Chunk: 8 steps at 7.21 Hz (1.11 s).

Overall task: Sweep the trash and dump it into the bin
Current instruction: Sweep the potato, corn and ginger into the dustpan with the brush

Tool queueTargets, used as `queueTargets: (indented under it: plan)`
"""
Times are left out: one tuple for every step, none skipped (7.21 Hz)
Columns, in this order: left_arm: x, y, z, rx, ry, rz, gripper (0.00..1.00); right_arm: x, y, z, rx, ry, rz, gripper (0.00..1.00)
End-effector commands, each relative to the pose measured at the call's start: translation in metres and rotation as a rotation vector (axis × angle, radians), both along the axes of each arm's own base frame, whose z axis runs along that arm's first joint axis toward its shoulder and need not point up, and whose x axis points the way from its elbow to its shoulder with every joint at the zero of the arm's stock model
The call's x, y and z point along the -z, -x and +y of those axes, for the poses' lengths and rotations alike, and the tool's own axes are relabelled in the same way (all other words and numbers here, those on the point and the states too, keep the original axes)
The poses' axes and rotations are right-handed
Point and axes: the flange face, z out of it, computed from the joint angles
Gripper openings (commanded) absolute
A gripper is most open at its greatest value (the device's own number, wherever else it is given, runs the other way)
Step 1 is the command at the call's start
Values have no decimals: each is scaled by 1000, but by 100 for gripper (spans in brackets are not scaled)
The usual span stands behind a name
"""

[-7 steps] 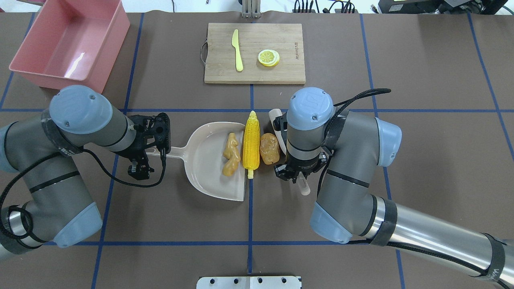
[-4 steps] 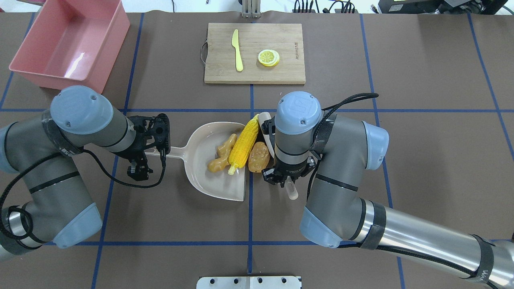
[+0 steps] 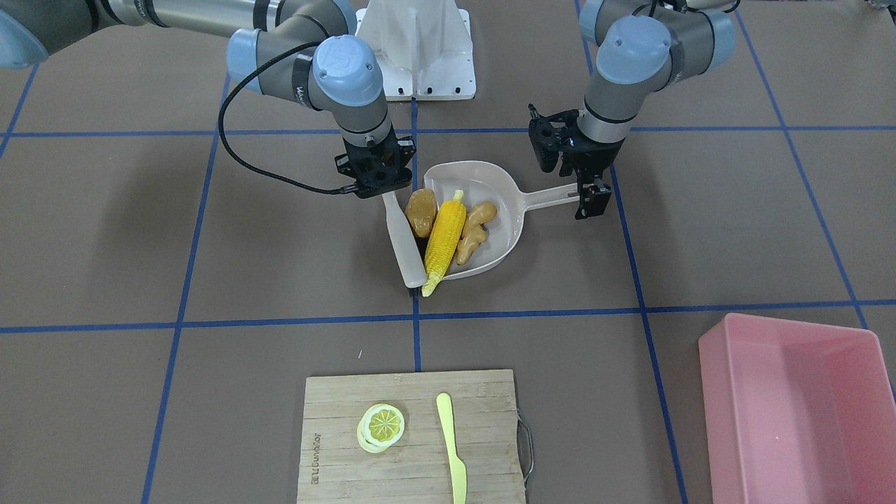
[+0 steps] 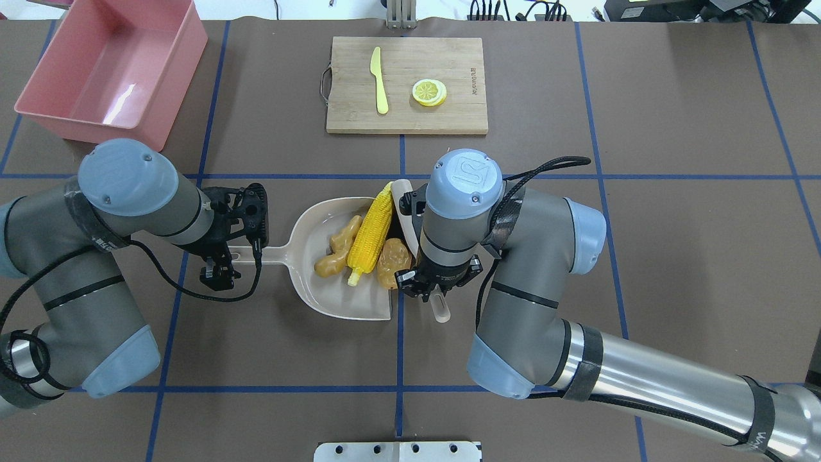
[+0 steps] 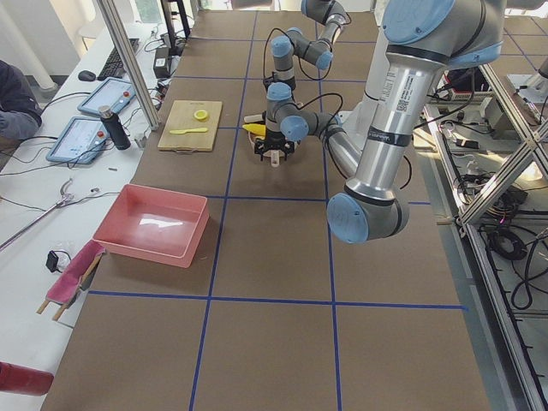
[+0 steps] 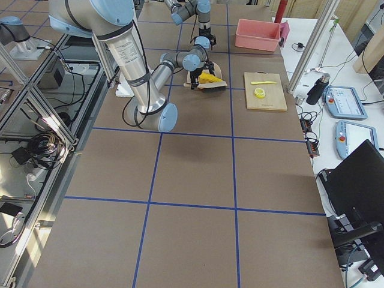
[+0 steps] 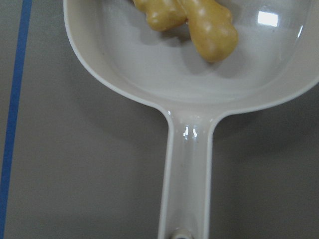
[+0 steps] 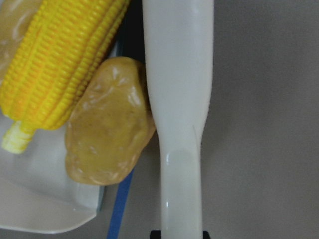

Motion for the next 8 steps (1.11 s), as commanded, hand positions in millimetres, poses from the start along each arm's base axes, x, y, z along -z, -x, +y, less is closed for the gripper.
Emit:
queueTargets:
  plan:
    - [-2,1,0,-6,-3,5,98,12,1,2,-1,8,-44,0]
    - [0,2,0,-4,-5,8,98,17,4,4,-10,10,-72,0]
    - [2,2,0,-5,-7,9,98,24,4,4,-28,16,-96,0]
    - [1,3,0,-5,-6,10,98,29,5,6,-43,28,-120,0]
    - [0,10,3,5,-8,7,98,30,6,9,-56,40,-142,0]
    - [-3,9,2,4,-6,3,98,31,6,12,-76,66,-158,0]
    - [-2,10,3,5,-9,5,98,32,3,13,-88,82,-171,0]
    - [-2,10,3,5,-8,4,98,33,-12,10,-58,123,-183,0]
